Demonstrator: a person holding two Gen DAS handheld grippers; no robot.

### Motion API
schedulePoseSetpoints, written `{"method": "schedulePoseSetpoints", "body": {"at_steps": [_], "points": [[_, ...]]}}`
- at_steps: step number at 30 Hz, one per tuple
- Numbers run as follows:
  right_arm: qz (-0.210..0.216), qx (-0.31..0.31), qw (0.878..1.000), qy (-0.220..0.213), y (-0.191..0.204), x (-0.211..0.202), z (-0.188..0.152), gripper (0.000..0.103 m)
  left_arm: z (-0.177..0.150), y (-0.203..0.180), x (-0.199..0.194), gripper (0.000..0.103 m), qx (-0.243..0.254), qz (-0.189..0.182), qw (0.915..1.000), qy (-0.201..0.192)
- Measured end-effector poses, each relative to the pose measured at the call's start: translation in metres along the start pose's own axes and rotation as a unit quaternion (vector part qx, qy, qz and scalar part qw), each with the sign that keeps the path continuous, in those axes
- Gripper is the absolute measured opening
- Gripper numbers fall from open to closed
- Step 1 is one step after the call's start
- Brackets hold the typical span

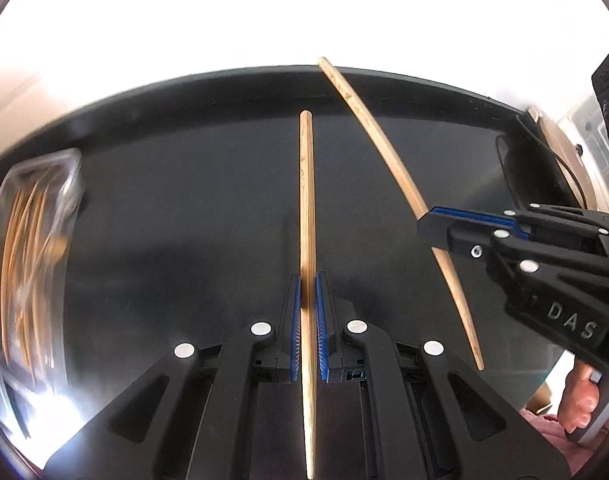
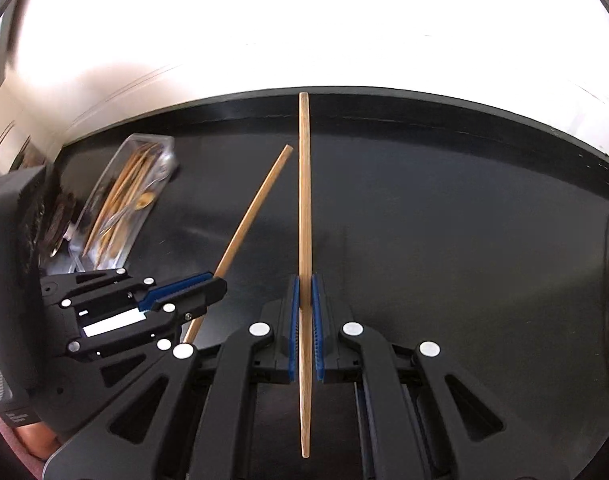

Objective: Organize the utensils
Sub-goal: 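Carry both chopsticks over the clear container with both tools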

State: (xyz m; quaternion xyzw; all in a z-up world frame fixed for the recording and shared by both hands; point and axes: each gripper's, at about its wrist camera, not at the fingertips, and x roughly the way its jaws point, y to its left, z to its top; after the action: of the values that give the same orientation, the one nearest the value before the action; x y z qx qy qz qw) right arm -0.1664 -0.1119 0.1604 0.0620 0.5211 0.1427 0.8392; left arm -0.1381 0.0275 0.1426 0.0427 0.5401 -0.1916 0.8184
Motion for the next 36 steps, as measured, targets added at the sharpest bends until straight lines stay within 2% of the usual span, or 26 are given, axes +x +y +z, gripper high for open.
{"method": "schedulePoseSetpoints", "body": {"at_steps": [4, 10, 16, 23, 25, 29, 33, 36], "points": [[0.019, -0.012, 1.0, 0.008, 0.031, 0.01, 0.003, 0.007, -0.023, 0.035, -0.024, 0.006, -0.038, 0.018, 0.9991, -0.009], [0.068, -0.019, 0.997, 0.019, 0.094, 0.012, 0.007, 0.007, -0.04, 0.087, -0.066, 0.006, -0.056, 0.037, 0.9974, -0.026], [0.098, -0.035, 0.995, 0.008, 0.168, 0.009, 0.025, 0.007, -0.041, 0.156, -0.106, 0.006, -0.067, 0.049, 0.9954, -0.047], [0.123, -0.026, 0.992, -0.018, 0.234, 0.003, 0.06, 0.007, -0.038, 0.236, -0.157, 0.006, -0.078, 0.083, 0.9885, -0.1], [0.117, -0.035, 0.992, -0.015, 0.25, 0.01, 0.063, 0.007, -0.036, 0.255, -0.161, 0.006, -0.082, 0.082, 0.9879, -0.102], [0.118, -0.013, 0.993, 0.01, 0.27, 0.037, 0.058, 0.007, -0.037, 0.287, -0.158, 0.006, -0.074, 0.074, 0.9908, -0.087], [0.109, 0.0, 0.994, -0.001, 0.277, 0.042, 0.061, 0.007, -0.038, 0.301, -0.152, 0.006, -0.058, 0.066, 0.993, -0.078], [0.107, 0.014, 0.994, 0.009, 0.293, 0.057, 0.061, 0.007, -0.038, 0.313, -0.15, 0.006, -0.05, 0.058, 0.9941, -0.077]]}}
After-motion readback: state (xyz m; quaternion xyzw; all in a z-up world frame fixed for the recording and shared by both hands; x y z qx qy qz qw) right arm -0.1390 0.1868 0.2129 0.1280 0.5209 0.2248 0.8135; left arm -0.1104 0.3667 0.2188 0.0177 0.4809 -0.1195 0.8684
